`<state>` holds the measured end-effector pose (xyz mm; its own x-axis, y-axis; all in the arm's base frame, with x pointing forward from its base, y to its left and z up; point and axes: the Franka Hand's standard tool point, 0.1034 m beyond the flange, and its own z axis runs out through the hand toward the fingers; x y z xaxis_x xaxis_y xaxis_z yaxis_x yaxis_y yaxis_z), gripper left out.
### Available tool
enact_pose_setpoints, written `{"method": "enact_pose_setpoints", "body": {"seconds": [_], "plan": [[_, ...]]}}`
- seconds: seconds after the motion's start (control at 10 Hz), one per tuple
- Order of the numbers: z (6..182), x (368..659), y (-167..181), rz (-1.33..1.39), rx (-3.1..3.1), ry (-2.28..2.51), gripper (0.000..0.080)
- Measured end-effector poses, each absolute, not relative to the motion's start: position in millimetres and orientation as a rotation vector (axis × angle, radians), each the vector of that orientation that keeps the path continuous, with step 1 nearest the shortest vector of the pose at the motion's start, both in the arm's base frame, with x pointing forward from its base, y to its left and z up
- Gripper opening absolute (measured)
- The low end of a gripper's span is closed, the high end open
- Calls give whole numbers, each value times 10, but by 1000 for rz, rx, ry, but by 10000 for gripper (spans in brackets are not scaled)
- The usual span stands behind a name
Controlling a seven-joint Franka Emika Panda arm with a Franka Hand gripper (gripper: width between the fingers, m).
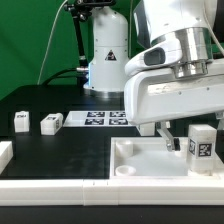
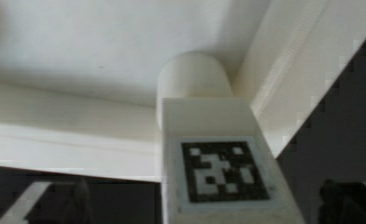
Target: Assemble one leg
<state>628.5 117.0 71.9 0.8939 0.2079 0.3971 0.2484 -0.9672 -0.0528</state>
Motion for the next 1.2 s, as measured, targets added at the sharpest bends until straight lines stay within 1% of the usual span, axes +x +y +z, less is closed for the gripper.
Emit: {"method": "enact_pose_setpoints", "body": {"seconds": [0.2,0.4,0.5,0.7,0.8,0.9,1.0,1.2], "plan": [[805,6220,1198,-530,-2962,-348,649],[794,6206,1203,-513,-2963,-350,649],[765,6140,1249,-371,-2965,-349,649],[787,6076,1317,-101,-2955,-343,649],[802,6092,1294,-1,-2949,-338,649],[814,6177,1219,-47,-2955,-331,649],[816,6193,1148,-50,-2957,-327,649],[812,6187,1171,-49,-2956,-329,649]]}}
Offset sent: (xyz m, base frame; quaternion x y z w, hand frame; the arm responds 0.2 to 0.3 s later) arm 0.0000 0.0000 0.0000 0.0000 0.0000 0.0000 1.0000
